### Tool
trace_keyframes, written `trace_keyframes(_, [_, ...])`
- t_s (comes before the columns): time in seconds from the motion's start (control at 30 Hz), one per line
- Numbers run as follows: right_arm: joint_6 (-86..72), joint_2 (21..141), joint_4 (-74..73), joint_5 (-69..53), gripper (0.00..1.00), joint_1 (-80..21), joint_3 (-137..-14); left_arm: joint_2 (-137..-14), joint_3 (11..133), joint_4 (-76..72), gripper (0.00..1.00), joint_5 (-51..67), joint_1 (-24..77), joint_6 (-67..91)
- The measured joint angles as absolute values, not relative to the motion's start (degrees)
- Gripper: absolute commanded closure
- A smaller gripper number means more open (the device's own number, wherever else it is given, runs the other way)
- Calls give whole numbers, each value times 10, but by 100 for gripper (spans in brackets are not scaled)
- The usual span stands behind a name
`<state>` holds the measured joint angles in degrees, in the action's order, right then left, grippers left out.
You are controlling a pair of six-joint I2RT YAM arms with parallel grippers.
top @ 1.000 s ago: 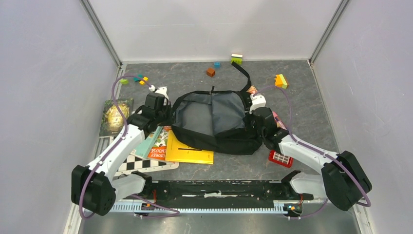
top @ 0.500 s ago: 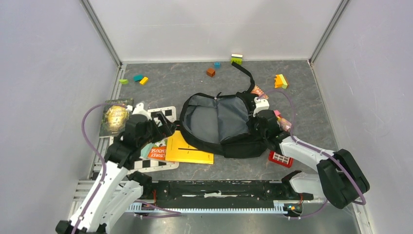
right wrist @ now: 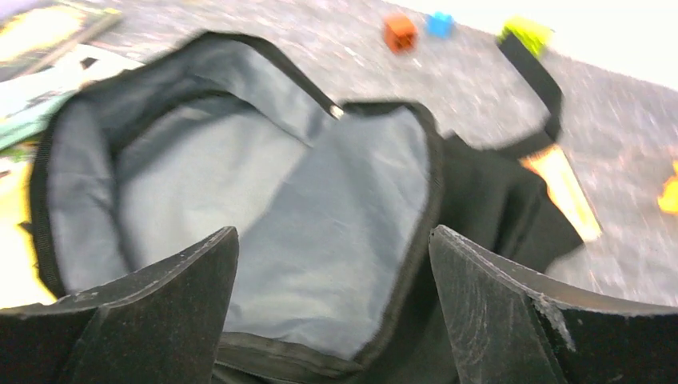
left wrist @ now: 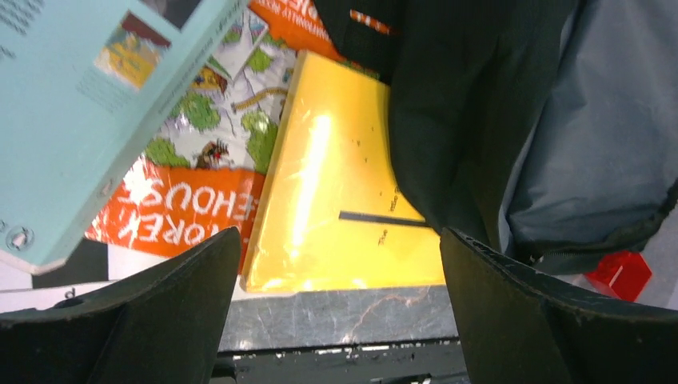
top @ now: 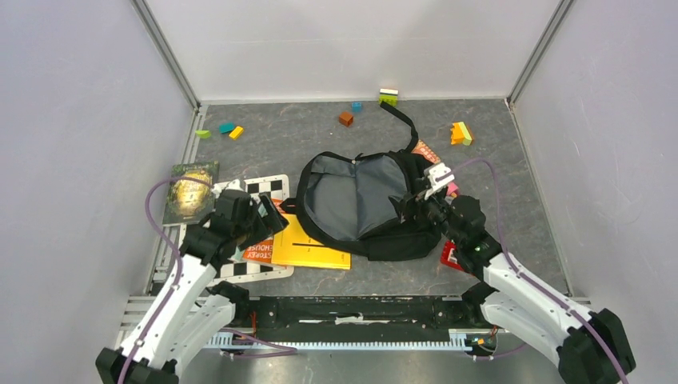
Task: Pack the student bag
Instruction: Adjust the student bag at the center of the board, then pick up the book from the center of the board.
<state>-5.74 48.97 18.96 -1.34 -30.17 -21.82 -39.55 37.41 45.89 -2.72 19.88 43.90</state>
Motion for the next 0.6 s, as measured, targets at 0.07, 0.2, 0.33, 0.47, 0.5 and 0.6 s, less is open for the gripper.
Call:
trace_keyframes(0.07, [-35,463,214,-33,6,-327,-207,-431,392,446,0,-29,185,422])
trace_keyframes(0.2, [6,455,257,-55,8,-414,-188,-503,434,422,0,-28,143,375])
trace_keyframes(0.33, [37,498,297,-58,8,-514,-184,-573,500,400,0,-30,88,319])
trace_keyframes(0.47, [76,580,340,-28,9,-625,-185,-594,526,373,0,-62,71,276])
trace_keyframes(0.5, [86,600,344,-16,9,-650,-187,-594,526,368,0,-72,70,267])
trace_keyframes(0.6, [122,673,356,41,9,-732,-208,-591,517,352,0,-89,68,255])
